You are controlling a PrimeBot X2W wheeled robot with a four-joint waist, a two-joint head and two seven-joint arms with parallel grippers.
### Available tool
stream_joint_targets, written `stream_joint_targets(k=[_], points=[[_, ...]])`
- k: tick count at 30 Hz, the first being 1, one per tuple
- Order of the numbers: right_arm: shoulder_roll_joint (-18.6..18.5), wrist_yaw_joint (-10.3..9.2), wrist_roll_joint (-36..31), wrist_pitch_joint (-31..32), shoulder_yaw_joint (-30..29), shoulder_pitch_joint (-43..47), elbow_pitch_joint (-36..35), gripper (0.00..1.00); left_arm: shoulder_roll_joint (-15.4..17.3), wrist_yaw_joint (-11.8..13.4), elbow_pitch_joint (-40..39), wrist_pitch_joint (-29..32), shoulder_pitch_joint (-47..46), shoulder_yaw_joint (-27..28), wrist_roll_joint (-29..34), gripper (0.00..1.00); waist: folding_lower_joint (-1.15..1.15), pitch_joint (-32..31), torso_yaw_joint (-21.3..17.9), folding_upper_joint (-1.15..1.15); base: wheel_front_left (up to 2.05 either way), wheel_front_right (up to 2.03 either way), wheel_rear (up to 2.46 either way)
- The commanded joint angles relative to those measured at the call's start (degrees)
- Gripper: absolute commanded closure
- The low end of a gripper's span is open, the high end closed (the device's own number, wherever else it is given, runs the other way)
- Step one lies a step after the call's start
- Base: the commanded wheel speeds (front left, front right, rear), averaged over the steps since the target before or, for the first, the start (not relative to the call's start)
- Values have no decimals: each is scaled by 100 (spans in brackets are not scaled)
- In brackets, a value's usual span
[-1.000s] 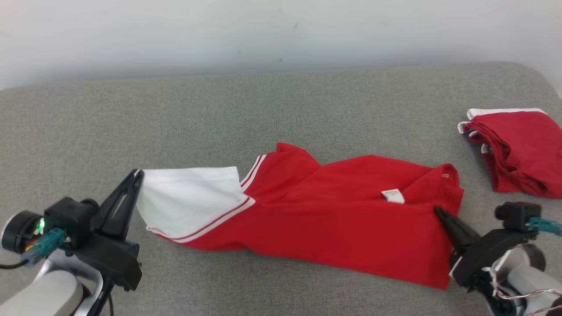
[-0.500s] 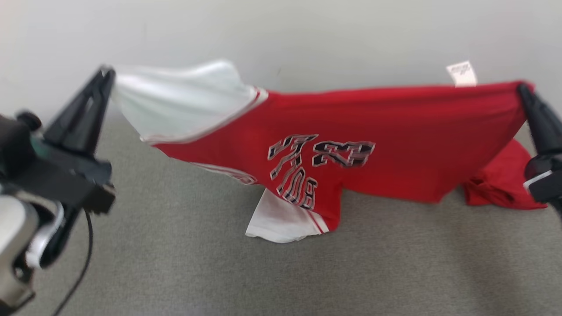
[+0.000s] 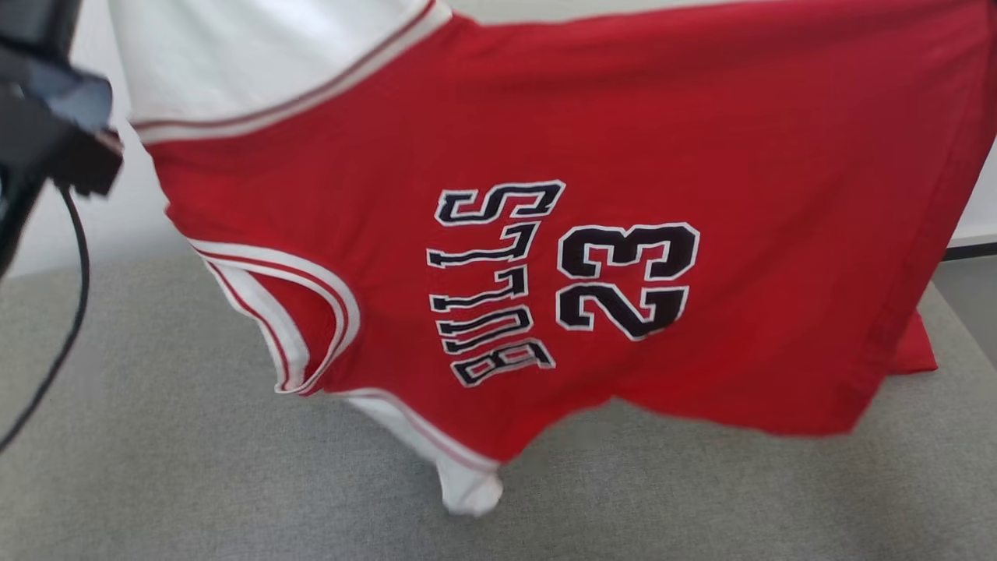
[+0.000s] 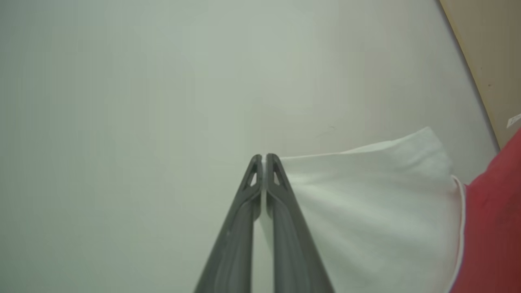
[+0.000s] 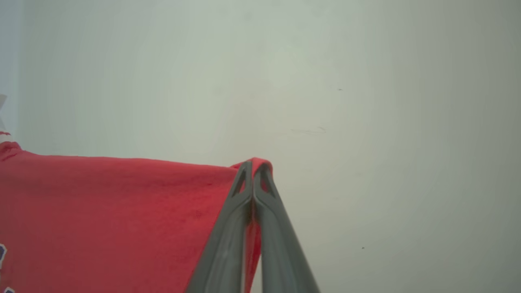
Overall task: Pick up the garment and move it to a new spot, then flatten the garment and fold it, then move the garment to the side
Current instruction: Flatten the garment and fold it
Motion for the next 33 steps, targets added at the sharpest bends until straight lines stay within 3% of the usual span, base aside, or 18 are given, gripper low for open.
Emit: stream_joint_targets(k=[1,9,15,17,21,25,28,33], points=[[3,-11,-28,90,98,-205,106,100,-123,-115,253,115,-268,-39,81,100,1,80,40,0,0,0,0],[383,-11,48,716,693,-1235,915,100,-918,-663,1718,782,-1488,-435,229,100,1,777,155,0,0,0,0],[824,-11,-275,734,1039,-2404,1830,100,-1531,-847,3102,682,-2792,-799,990,100,1,1679,136,0,0,0,0],[1119,-11,-499,447,1075,-2972,2282,100,-1712,-704,3621,384,-3413,-836,1383,100,1,2100,50,0,0,0,0],[1666,-11,-1193,-226,943,-3982,3279,100,-2105,43,4419,-591,-4217,-858,2090,100,1,2749,-51,0,0,0,0],[1961,-11,-1952,-297,226,-4612,3481,100,-2458,544,4598,-1005,-4636,-664,2332,100,1,3498,89,0,0,0,0],[2097,-11,-2508,-289,-415,-4391,3254,100,-2604,649,3947,-1029,-4383,-362,2488,100,1,3973,292,0,0,0,0],[2331,-11,-3103,-293,-1179,-3451,3001,100,-2665,803,2444,-1022,-2990,289,2859,100,1,4178,574,0,0,0,0]])
